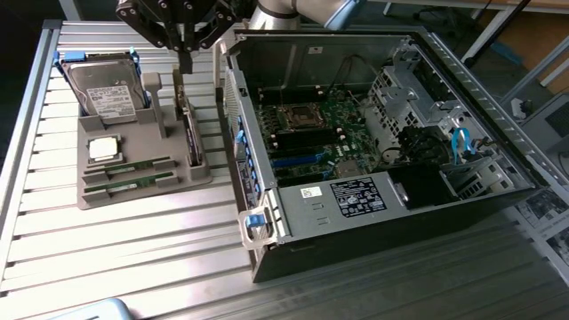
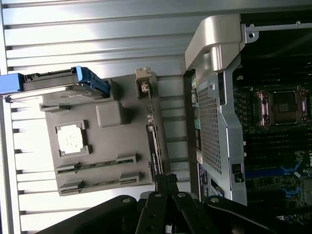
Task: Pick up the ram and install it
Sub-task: 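Reach for the ram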
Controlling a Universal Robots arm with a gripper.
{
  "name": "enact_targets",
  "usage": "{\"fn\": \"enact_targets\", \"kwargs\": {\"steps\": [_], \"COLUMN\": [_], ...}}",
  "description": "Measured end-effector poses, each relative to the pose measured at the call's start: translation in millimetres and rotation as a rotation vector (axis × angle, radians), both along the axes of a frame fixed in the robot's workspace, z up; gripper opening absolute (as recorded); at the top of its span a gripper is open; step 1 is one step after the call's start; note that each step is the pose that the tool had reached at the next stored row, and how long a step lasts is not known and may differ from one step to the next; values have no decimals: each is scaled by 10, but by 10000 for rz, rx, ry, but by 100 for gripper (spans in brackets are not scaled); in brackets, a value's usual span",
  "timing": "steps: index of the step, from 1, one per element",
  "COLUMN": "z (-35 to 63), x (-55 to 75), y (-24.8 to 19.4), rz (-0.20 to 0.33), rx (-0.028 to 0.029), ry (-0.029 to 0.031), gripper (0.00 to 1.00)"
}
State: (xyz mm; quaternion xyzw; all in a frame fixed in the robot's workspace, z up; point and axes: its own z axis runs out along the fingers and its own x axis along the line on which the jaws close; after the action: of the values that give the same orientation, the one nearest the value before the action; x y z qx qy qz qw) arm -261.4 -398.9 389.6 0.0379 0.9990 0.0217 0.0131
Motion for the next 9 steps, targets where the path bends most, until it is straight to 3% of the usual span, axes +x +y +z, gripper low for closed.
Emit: {"fn": "enact_targets", "kwargs": {"steps": [9], "z": [-5], "x": [-111], "y": [0], "rz": [0], "rx": [0], "ry": [0], "gripper": [11]}}
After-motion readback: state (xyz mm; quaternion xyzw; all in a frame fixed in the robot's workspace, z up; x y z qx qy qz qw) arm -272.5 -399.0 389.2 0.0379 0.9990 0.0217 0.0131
